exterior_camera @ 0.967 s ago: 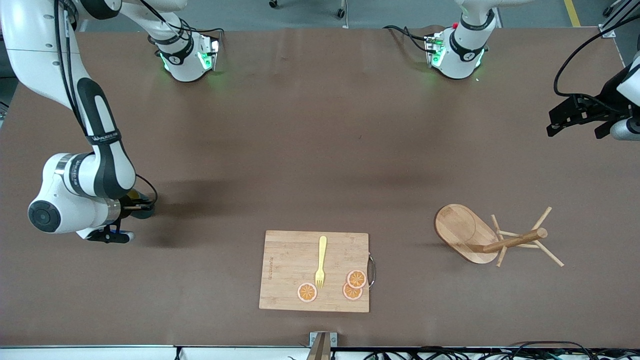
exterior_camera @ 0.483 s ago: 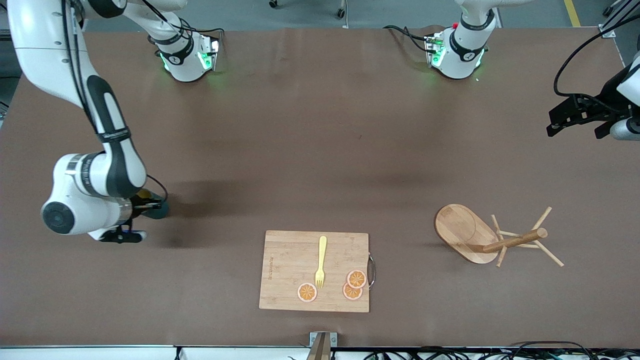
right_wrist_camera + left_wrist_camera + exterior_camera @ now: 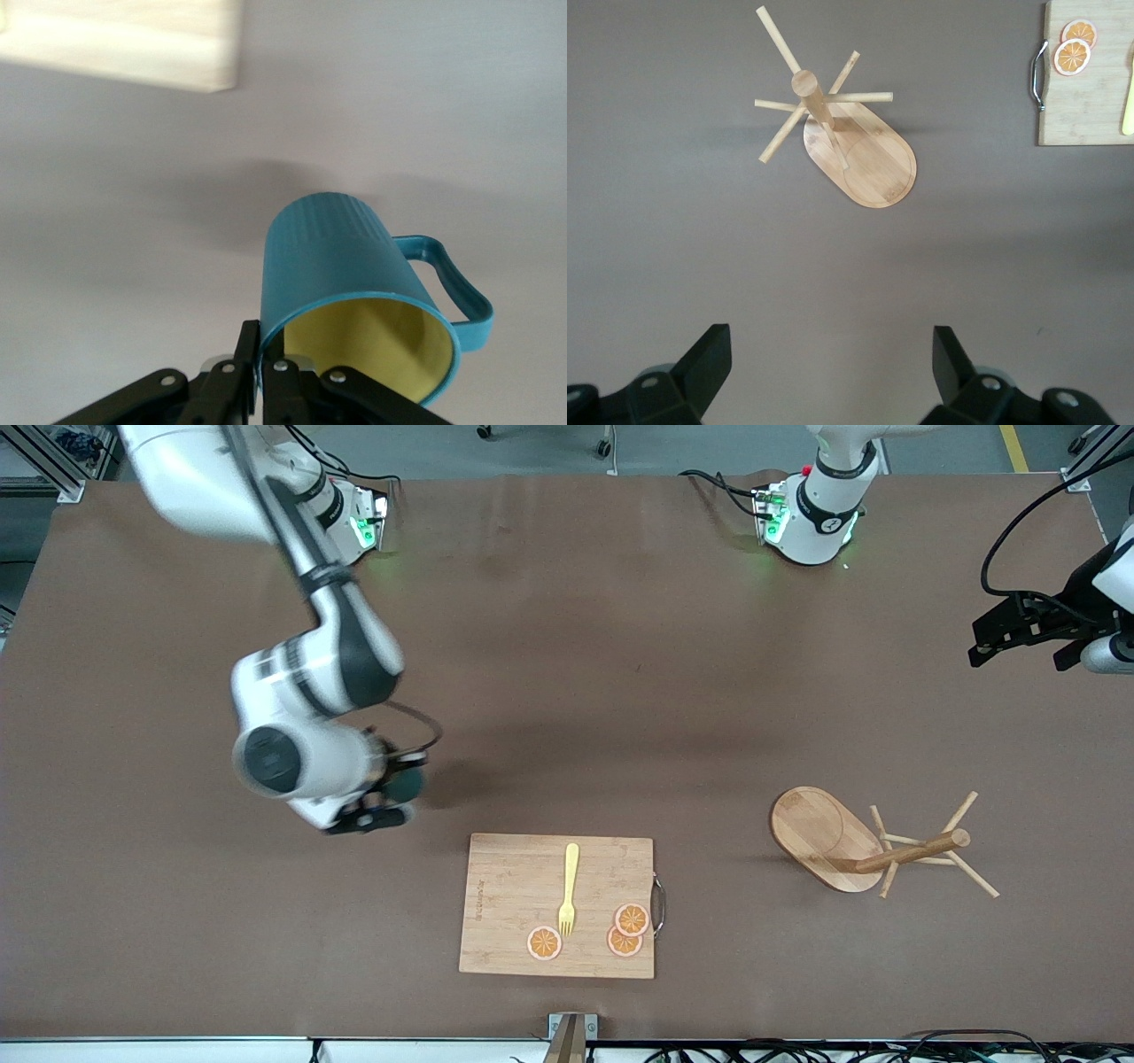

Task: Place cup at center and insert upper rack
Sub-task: 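Lift the mug and carry it to the table center with the right gripper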

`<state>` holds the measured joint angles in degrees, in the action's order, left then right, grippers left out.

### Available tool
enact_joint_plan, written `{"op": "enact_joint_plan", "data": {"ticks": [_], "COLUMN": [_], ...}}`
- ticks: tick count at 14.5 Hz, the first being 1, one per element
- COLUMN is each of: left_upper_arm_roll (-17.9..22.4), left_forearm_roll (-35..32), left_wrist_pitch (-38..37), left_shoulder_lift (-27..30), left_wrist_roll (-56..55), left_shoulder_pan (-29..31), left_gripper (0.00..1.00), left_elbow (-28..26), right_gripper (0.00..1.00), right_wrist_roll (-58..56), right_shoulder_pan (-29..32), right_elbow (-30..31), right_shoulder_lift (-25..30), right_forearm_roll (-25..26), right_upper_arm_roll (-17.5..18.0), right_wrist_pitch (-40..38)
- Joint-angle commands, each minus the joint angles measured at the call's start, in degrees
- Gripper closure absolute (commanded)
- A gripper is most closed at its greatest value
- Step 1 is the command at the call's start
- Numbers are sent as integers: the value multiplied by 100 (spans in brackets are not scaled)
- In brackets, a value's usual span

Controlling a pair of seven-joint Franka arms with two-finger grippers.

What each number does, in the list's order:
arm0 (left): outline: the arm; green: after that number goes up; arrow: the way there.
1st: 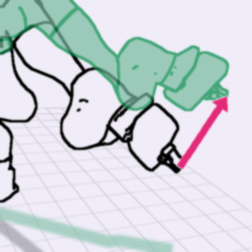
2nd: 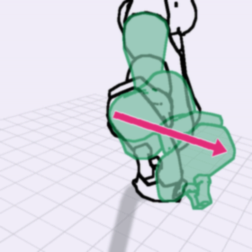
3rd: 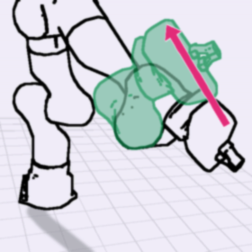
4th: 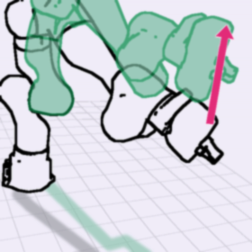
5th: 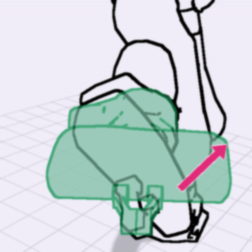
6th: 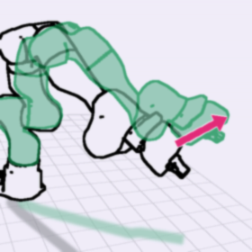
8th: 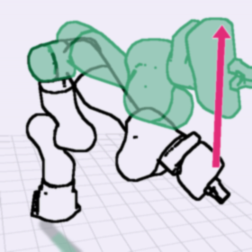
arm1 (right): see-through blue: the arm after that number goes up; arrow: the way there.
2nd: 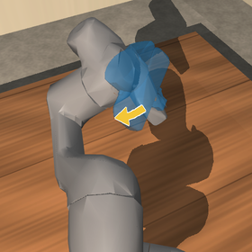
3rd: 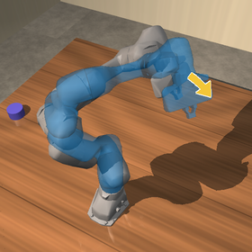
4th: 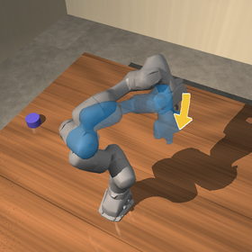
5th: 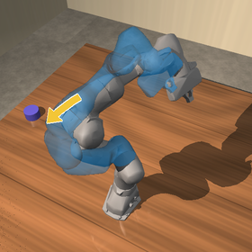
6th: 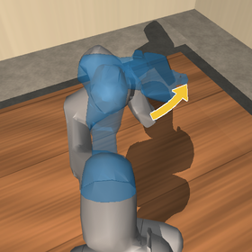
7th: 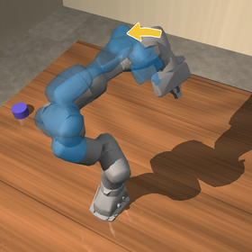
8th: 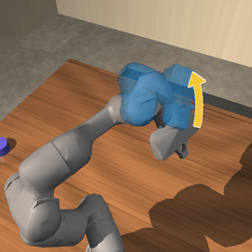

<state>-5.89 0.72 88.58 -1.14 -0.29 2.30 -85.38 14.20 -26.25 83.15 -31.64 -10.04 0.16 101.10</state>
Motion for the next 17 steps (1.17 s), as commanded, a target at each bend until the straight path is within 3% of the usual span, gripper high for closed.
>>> {"op": "enact_joint_plan", "data": {"ticks": [1, 3, 7, 12, 17], "left_upper_arm_roll": [-26, -26, -26, -26, -26], "left_forearm_roll": [-11, -11, -11, -11, -11], "left_wrist_pitch": [10, 10, 10, 10, 10], "left_shoulder_lift": [71, 71, 71, 71, 71], "left_wrist_roll": [12, 12, 12, 12, 12], "left_shoulder_pan": [16, 16, 16, 16, 16], "left_gripper": [0, 0, 0, 0, 0], "left_elbow": [4, 4, 4, 4, 4], "right_gripper": [100, 100, 100, 100, 99], "right_wrist_roll": [425, 661, 1971, 3288, 3335], "right_shoulder_pan": [-1009, -1556, -2374, -2745, -2754], "right_elbow": [-464, -747, -800, -1406, -1433], "right_shoulder_lift": [-341, -605, -983, -1625, -1670], "right_forearm_roll": [2, -15, -50, -68, -77], "right_upper_arm_roll": [-104, -113, -95, -95, -104], "right_wrist_pitch": [49, 172, 1278, 1342, 1420]}}
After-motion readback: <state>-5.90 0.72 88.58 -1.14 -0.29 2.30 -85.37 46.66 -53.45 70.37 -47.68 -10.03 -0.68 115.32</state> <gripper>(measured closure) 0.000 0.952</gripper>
